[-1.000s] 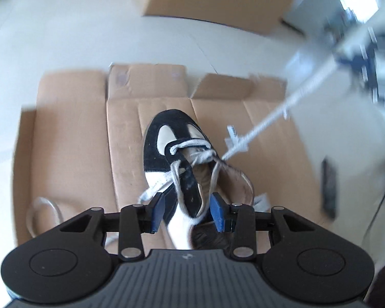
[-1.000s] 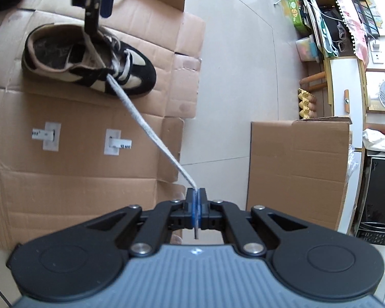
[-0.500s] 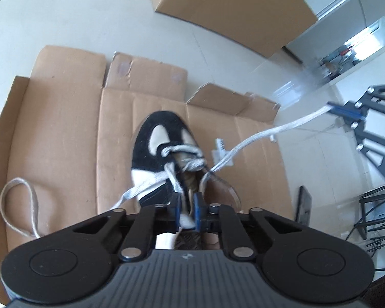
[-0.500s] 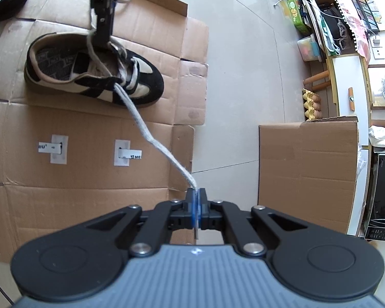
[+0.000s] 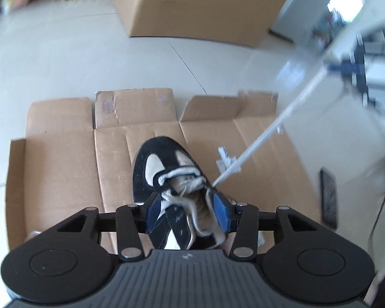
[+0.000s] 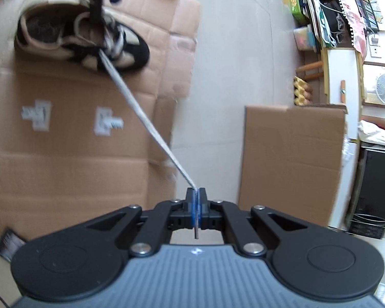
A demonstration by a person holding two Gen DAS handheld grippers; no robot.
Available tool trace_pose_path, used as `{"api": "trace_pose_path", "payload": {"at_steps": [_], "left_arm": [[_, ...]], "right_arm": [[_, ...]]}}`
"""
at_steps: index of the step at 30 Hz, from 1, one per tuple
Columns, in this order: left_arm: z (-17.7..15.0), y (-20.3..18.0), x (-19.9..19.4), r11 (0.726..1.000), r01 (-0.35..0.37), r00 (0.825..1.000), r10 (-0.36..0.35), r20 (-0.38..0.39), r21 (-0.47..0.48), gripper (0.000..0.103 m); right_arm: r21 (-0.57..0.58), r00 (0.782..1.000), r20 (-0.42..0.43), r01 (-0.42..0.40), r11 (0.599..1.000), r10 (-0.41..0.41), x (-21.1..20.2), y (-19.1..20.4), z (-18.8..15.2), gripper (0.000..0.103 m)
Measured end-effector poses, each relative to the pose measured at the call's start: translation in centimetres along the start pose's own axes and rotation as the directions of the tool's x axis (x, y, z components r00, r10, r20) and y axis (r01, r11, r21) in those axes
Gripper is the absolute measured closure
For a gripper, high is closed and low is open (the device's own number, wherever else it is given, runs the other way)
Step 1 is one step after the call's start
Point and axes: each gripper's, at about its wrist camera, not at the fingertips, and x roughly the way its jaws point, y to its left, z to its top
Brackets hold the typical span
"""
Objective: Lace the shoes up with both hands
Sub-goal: 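Pull the white lace up and away from the sneaker with the right tool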
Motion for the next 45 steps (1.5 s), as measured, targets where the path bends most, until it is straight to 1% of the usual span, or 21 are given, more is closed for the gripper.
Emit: {"api": "trace_pose_path", "payload": {"at_steps": [2,6,10,15,23,30,34,40,45], "left_arm": [[-0.4,-0.4,0.5,0.999,-0.013,1.0,0.014,-0.018,0.038,0.056],[-0.9,-1.2,1.2,0.993,-0.036,0.998,0.041,-0.042,0.109,0.056],[-1.1,-2.0,1.7,0.978,-0.08,0.995,0.089,-0.039,0.192,0.063],[-1.6,-2.2,2.3,0.972,-0.094,0.993,0.108,-0.057,0.214,0.064],[-2.2,-1.6,2.9,0.973,-0.103,0.989,0.122,-0.08,0.208,0.064],[-1.6,-2.0,2.3,0.968,-0.109,0.991,0.123,-0.049,0.226,0.065],[-1.5,-2.2,2.2,0.967,-0.107,0.991,0.122,-0.051,0.23,0.065],[-1.4,-2.5,2.0,0.962,-0.109,0.991,0.126,-0.051,0.251,0.065],[-1.5,-2.7,1.9,0.955,-0.119,0.989,0.137,-0.047,0.27,0.065]], "right_arm": [[-0.009,0.999,-0.033,0.016,1.0,-0.016,-0.1,-0.7,-0.9,0.103],[-0.071,0.996,-0.077,0.033,0.997,-0.039,-1.0,-1.5,-2.4,0.103],[-0.127,0.993,-0.108,0.034,0.991,-0.047,-1.8,-2.2,-3.4,0.103],[-0.152,0.987,-0.147,0.044,0.987,-0.066,-2.5,-3.4,-4.6,0.103],[-0.153,0.982,-0.178,0.026,0.988,-0.054,-2.8,-3.5,-5.3,0.103],[-0.142,0.986,-0.163,0.01,0.99,-0.034,-2.3,-2.7,-4.6,0.103],[-0.129,0.989,-0.144,-0.008,0.992,-0.011,-1.7,-1.7,-4.0,0.103],[-0.064,0.994,-0.092,-0.069,0.996,0.063,-0.3,0.9,-2.5,0.103],[0.002,0.99,-0.051,-0.134,0.991,0.134,1.0,3.6,-1.4,0.103]]}}
